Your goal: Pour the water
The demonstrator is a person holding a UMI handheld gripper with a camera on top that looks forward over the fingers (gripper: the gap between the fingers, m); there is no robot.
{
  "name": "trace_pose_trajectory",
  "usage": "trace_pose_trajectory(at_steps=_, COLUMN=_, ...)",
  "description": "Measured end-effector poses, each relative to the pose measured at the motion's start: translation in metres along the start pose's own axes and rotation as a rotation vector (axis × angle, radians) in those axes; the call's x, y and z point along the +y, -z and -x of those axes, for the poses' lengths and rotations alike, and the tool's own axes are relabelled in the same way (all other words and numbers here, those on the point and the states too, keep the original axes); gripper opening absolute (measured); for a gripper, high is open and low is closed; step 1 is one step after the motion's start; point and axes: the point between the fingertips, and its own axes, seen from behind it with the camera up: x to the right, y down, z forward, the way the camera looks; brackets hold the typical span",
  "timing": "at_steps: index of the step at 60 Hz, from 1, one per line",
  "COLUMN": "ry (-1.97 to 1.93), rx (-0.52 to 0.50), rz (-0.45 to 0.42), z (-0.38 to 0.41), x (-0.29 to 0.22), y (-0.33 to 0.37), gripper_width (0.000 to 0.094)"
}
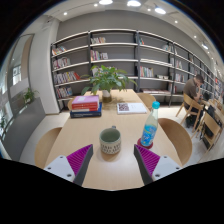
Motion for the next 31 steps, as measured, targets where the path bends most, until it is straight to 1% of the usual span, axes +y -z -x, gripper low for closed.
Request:
trace_pose_trajectory(at_steps=14, ry=0.028, rx=0.032, rz=-0.045, z=0.003, x=-0.037, y=0.026, gripper_width=0.0836)
trace_pose_trajectory(at_steps=31, ry=0.020, rx=0.050, rz=-0.074, z=0.007, x=-0.056, y=0.048, gripper_width=0.0835)
